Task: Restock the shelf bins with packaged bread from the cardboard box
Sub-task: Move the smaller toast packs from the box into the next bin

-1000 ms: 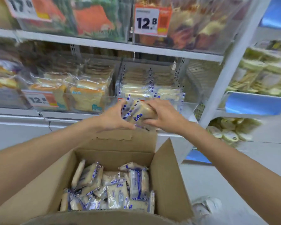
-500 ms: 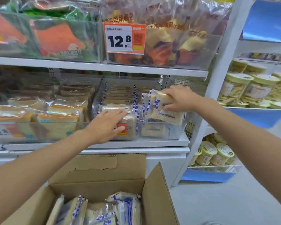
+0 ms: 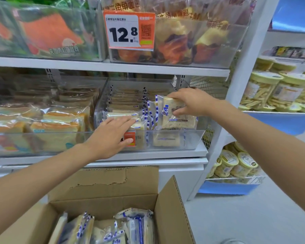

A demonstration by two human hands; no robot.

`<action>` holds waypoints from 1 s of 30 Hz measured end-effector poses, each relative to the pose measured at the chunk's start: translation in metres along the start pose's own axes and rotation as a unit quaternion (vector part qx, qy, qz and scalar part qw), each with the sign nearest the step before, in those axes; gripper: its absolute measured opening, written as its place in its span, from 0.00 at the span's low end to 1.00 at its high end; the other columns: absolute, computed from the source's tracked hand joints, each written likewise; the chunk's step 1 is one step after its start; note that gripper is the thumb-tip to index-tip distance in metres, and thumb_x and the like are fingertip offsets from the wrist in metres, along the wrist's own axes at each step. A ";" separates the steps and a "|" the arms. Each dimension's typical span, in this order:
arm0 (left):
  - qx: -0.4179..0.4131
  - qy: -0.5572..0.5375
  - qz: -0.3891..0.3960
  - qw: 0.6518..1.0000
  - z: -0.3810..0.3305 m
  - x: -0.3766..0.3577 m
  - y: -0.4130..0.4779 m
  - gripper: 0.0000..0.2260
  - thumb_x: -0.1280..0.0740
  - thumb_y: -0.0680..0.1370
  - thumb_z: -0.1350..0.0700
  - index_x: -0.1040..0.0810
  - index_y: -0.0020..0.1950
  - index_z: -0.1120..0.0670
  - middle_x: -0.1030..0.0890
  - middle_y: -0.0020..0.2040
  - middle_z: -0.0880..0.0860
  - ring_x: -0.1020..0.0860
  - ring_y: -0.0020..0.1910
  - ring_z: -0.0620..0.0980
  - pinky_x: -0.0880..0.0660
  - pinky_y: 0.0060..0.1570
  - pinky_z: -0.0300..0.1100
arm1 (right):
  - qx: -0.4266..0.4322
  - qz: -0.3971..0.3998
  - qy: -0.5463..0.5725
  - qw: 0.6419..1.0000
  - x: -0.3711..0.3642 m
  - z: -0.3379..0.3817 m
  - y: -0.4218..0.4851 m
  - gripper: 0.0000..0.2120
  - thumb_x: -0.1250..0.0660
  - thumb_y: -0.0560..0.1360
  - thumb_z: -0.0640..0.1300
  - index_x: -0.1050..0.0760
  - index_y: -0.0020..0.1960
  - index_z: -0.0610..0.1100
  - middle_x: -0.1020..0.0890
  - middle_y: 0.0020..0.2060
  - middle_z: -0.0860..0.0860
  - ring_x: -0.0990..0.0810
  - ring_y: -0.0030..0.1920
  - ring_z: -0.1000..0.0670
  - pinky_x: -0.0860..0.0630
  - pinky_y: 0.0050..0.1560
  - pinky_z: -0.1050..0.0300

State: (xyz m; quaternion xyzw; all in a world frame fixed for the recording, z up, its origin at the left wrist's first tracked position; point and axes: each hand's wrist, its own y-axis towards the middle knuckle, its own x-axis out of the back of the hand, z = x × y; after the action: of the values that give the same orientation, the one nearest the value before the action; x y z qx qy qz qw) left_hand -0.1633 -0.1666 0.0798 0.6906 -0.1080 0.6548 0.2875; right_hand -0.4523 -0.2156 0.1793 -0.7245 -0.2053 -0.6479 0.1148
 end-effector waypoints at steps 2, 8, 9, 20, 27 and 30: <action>0.000 -0.003 0.006 1.000 0.001 0.000 0.000 0.29 0.42 0.81 0.41 0.45 0.79 0.49 0.41 0.79 0.47 0.42 0.77 0.45 0.47 0.74 0.46 | 0.016 0.040 0.048 0.998 -0.009 0.005 -0.005 0.29 0.30 0.72 0.61 0.32 0.70 0.56 0.23 0.58 0.50 0.25 0.60 0.48 0.28 0.59 0.48; 0.035 -0.010 -0.041 0.999 -0.009 0.007 0.016 0.30 0.56 0.78 0.37 0.32 0.72 0.50 0.27 0.70 0.48 0.29 0.68 0.50 0.36 0.65 0.50 | -0.066 0.050 0.101 0.991 -0.026 0.017 -0.019 0.33 0.55 0.76 0.72 0.46 0.77 0.60 0.37 0.75 0.46 0.42 0.76 0.45 0.49 0.74 0.37; 0.044 -0.029 -0.047 0.998 -0.012 0.007 0.022 0.30 0.56 0.78 0.38 0.33 0.73 0.51 0.27 0.70 0.49 0.30 0.69 0.50 0.37 0.65 0.50 | -0.061 0.052 0.066 0.995 -0.033 0.022 -0.022 0.33 0.59 0.76 0.71 0.45 0.77 0.58 0.35 0.74 0.46 0.40 0.75 0.45 0.49 0.74 0.37; 0.039 -0.164 -0.007 0.986 -0.035 -0.003 0.069 0.35 0.59 0.75 0.29 0.32 0.73 0.43 0.30 0.74 0.47 0.38 0.75 0.45 0.42 0.70 0.49 | -0.089 0.071 0.049 0.992 -0.058 0.037 -0.030 0.42 0.55 0.75 0.73 0.48 0.79 0.46 0.41 0.77 0.48 0.47 0.78 0.47 0.52 0.75 0.39; 0.080 -0.165 0.003 0.983 -0.043 0.011 0.086 0.21 0.41 0.77 0.34 0.18 0.60 0.42 0.31 0.73 0.44 0.39 0.75 0.47 0.47 0.72 0.56 | -0.195 0.074 0.227 0.951 -0.041 0.015 -0.024 0.33 0.57 0.78 0.68 0.26 0.68 0.51 0.37 0.74 0.38 0.46 0.77 0.40 0.43 0.71 0.38; 0.094 -0.213 0.060 0.971 -0.033 0.013 0.087 0.22 0.39 0.74 0.34 0.20 0.63 0.41 0.33 0.75 0.45 0.40 0.76 0.49 0.48 0.74 0.57 | -0.260 0.063 0.313 0.911 -0.049 0.018 -0.014 0.28 0.47 0.80 0.62 0.37 0.74 0.46 0.32 0.71 0.41 0.34 0.71 0.41 0.33 0.64 0.46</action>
State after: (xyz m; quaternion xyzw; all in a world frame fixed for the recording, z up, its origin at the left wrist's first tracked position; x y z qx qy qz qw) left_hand -0.2350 -0.2163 0.1135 0.8302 -0.1462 0.5161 0.1519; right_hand -0.4464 -0.2029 0.1273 -0.5004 0.0629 -0.8632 0.0214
